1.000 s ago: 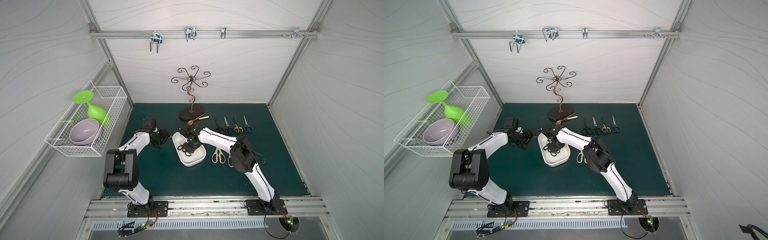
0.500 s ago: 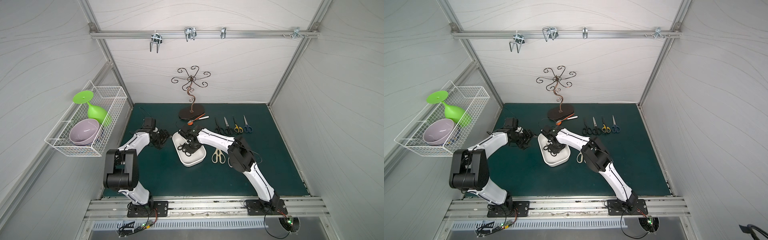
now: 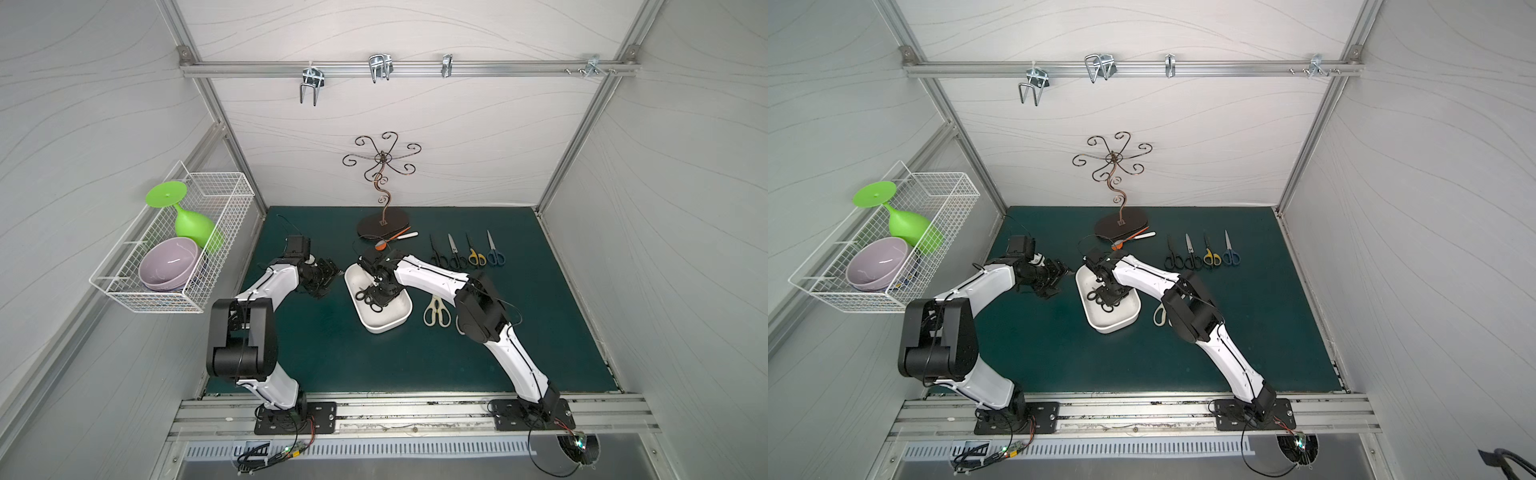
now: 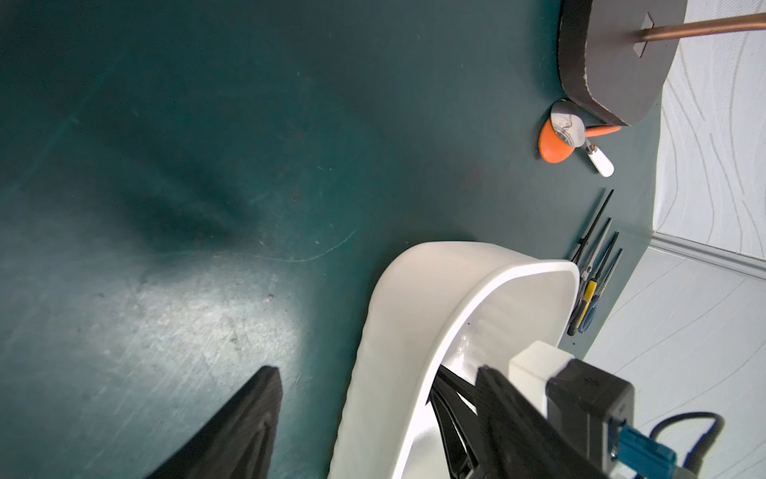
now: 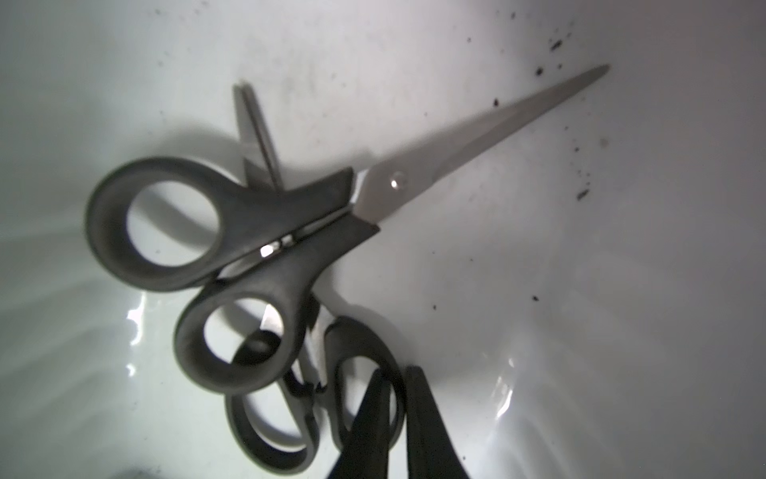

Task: Take the scissors out of the storage box
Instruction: Pick up the scissors from the storage box.

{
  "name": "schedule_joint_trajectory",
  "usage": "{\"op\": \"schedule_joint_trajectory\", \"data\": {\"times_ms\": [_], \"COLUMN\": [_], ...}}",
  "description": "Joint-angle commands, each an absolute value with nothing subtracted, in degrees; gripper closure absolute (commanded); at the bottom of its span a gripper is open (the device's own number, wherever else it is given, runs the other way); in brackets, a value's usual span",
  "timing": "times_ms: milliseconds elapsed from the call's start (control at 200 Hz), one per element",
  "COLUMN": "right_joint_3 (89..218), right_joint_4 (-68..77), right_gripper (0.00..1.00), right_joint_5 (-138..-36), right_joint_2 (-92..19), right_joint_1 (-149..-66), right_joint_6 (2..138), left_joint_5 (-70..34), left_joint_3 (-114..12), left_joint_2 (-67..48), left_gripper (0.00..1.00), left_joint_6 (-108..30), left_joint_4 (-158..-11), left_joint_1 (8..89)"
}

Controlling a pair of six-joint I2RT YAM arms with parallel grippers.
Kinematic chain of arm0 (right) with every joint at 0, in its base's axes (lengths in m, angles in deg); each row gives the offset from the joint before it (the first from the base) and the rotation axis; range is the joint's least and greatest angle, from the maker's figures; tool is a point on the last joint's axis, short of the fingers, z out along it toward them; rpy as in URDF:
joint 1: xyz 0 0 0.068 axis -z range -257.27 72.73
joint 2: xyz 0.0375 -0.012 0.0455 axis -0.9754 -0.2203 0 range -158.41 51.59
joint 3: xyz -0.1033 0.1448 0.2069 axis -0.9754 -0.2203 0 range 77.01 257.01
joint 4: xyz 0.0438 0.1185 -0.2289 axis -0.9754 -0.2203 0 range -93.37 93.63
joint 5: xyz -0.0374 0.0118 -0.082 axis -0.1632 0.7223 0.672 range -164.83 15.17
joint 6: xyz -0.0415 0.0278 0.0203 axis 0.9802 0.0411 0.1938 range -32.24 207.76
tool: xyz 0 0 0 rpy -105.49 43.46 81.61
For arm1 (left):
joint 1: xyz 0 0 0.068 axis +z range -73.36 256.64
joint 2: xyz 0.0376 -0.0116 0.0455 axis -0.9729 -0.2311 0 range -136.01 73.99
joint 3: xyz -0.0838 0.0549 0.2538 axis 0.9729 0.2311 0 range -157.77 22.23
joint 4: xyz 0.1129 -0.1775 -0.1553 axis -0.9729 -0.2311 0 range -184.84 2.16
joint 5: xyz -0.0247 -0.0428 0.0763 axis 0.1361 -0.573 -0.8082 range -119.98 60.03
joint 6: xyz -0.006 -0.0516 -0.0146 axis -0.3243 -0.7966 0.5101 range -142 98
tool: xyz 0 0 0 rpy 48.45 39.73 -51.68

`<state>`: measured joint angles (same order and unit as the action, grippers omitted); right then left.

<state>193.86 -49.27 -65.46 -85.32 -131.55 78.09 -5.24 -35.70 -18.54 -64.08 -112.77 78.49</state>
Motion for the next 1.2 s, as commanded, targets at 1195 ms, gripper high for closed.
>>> {"op": "schedule_joint_trajectory", "data": {"times_ms": [1195], "right_joint_3": [194.8], "right_joint_4": [-55.1], "right_gripper": [1.0], "right_joint_5": [-76.2], "right_joint_2": [-76.8], "right_joint_1": [-131.8], "right_joint_6": [78.8], "left_joint_5": [-0.4], "left_joint_3": [-35.9], "left_joint_2": [-16.4], "left_gripper": [0.23], "left_joint_6": [-62.4], "left_joint_4": [-108.9], "left_joint_1": [79.4]}}
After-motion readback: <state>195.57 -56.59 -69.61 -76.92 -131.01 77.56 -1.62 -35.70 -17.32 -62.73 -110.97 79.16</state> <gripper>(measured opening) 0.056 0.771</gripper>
